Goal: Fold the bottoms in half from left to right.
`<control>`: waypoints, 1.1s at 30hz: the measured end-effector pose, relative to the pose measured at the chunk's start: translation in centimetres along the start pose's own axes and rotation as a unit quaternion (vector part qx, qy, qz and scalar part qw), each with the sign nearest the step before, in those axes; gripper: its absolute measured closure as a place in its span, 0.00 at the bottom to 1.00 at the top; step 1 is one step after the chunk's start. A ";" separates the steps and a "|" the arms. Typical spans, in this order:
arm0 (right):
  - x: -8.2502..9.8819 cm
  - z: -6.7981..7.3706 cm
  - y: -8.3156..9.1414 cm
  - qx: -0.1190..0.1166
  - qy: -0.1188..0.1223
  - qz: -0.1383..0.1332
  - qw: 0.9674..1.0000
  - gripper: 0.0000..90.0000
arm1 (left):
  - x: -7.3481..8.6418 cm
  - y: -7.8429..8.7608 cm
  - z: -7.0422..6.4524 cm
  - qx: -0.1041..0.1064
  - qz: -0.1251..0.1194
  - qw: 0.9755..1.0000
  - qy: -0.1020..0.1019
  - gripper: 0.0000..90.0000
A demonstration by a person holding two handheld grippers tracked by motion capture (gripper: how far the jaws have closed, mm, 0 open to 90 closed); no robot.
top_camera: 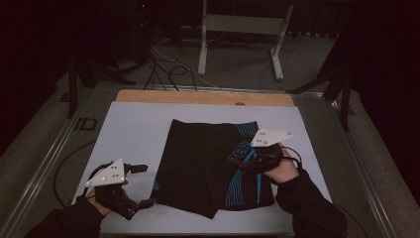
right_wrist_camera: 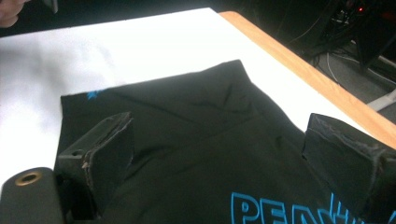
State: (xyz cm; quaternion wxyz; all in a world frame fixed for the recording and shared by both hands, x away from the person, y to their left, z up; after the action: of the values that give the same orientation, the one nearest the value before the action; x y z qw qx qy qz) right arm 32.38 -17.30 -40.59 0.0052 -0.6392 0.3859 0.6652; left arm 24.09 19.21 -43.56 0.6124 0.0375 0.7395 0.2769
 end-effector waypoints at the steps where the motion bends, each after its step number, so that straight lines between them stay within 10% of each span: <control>1: -0.2 -0.1 -0.2 0.002 -0.001 -0.001 1.000 0.10 | -0.1 0.0 0.0 0.000 0.000 1.000 0.000 0.00; 18: -3.4 -1.3 -5.4 0.007 0.004 -0.019 1.000 0.10 | 0.1 -1.2 0.6 -0.045 0.014 0.999 0.018 0.00; 33: -4.4 0.3 -11.6 -0.023 0.009 -0.013 1.000 0.10 | 2.4 -2.9 0.7 -0.105 0.047 0.992 0.056 0.00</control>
State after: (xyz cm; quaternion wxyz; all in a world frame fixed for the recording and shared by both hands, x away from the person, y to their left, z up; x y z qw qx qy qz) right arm 38.74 -6.90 -42.73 -0.0044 -0.6503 0.3619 0.6680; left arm 24.98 17.98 -47.08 0.5572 -0.0078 0.7366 0.3833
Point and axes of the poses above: each handheld gripper's, and its own axes: y roughly backward along the jaws, x roughly out of its underside, z roughly to its left, the point moved 3 cm from there along -y, roughly forward along the jaws, and after that the axes turned 2 degrees about x, right-handed, at the moved point
